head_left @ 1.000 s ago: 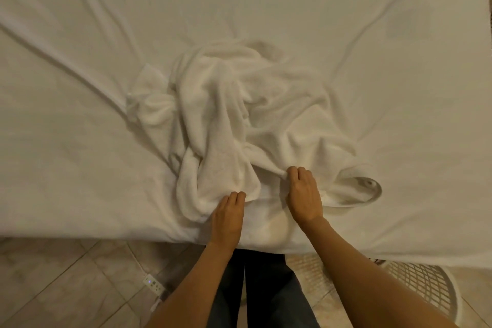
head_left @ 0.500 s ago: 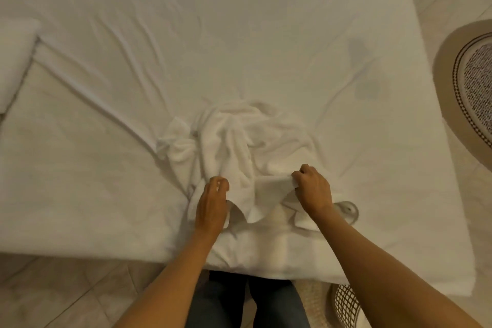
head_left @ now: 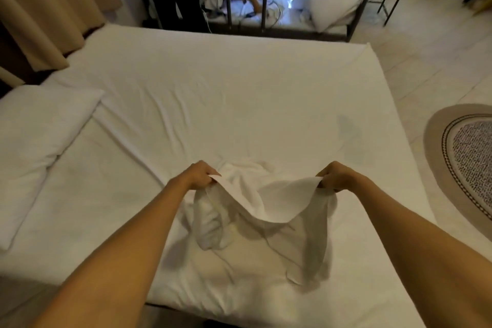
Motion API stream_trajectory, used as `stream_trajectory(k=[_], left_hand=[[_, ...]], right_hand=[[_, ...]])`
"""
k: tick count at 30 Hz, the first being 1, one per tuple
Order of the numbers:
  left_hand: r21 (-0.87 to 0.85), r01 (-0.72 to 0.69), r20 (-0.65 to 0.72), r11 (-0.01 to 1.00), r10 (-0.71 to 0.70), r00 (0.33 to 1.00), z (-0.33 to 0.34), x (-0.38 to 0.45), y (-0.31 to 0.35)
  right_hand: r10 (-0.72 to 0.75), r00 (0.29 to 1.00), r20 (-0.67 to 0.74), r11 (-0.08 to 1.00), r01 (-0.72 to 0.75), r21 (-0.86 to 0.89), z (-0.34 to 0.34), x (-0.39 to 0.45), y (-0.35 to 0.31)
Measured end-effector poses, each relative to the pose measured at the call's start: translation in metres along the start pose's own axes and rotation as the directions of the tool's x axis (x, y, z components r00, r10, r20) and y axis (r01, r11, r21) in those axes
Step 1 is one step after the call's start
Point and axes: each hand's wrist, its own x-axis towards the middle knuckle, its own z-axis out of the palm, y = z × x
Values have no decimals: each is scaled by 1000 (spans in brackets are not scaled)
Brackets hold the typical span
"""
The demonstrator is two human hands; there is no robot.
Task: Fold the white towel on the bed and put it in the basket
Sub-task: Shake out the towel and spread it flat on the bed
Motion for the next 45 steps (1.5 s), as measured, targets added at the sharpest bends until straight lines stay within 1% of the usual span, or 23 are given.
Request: stream_trajectory(k=[3, 7, 10, 11, 12, 14, 15, 17, 19, 21, 22, 25, 27, 28, 30, 32, 33, 35, 37, 38, 41, 43, 45], left_hand=[[-9, 16, 6, 1000, -16, 1000, -31, -3, 2], [87, 38, -52, 995, -33, 998, -54, -7, 3], [95, 37, -49, 995, -32, 998, -59, -12, -1], [106, 54, -25, 993, -51, 998, -60, -14, -1], [146, 71, 4, 987, -72, 997, -62, -17, -2], [257, 113, 41, 960, -128, 991, -67, -21, -6], [299, 144, 25, 943, -158, 987, -71, -21, -9], [320, 190, -61, 928, -180, 982, -82, -21, -15], [259, 196, -133, 946, -166, 977, -98, -20, -21], [200, 178, -125, 964, -155, 980, -116, -22, -29], [163, 160, -103, 974, -145, 984, -126, -24, -33], [-20, 123, -62, 992, -124, 990, -148, -29, -46], [-137, 105, -70, 985, -115, 991, -155, -28, -48], [-163, 98, -80, 982, -112, 990, -158, -25, -47], [-159, 98, -108, 982, -116, 987, -164, -18, -43], [-118, 110, -155, 987, -128, 979, -174, -12, -37], [-90, 119, -184, 989, -134, 974, -180, -9, -33], [-60, 150, -228, 987, -160, 960, -195, -4, -26], [-53, 147, -262, 988, -156, 952, -211, 5, -20], [-56, 123, -279, 991, -134, 951, -219, 11, -16], [-134, 51, -306, 990, -90, 948, -241, 27, 0], [-156, 53, -290, 986, -97, 952, -256, 36, 14], [-201, 91, -255, 975, -141, 957, -272, 50, 26]], right_hand=[[-3, 1000, -25, 991, 7, 137, -30, -9, 0], [-4, 995, -102, 960, 32, 277, -51, -12, 4], [-8, 995, -99, 920, 46, 389, -59, -12, 11], [-17, 996, -88, 921, 50, 386, -62, -13, 12], [-27, 997, -77, 943, 51, 328, -65, -14, 12], [-26, 996, -83, 996, 33, 88, -71, -16, 13], [-14, 993, -118, 1000, 13, -12, -74, -16, 13], [4, 979, -202, 996, -23, -89, -76, -16, 13], [9, 957, -290, 996, -34, -81, -77, -16, 6], [25, 941, -338, 998, -43, -48, -77, -17, -3], [42, 939, -343, 999, -45, 1, -78, -17, -4], [95, 944, -317, 974, -22, 225, -82, -13, -2], [124, 942, -313, 921, 8, 390, -81, -12, -5], [135, 939, -318, 887, 29, 462, -79, -13, -9], [138, 939, -314, 833, 61, 550, -77, -13, -20], [123, 943, -308, 839, 67, 539, -80, -13, -34], [127, 941, -315, 867, 49, 495, -83, -13, -41], [140, 927, -348, 936, -9, 352, -96, -11, -54], [146, 913, -380, 967, -50, 251, -110, -10, -69], [145, 909, -391, 969, -51, 242, -117, -8, -77], [172, 899, -403, 956, -53, 288, -138, 0, -100], [201, 918, -341, 953, -103, 285, -155, 5, -111], [253, 931, -263, 940, -172, 295, -173, 13, -119]])
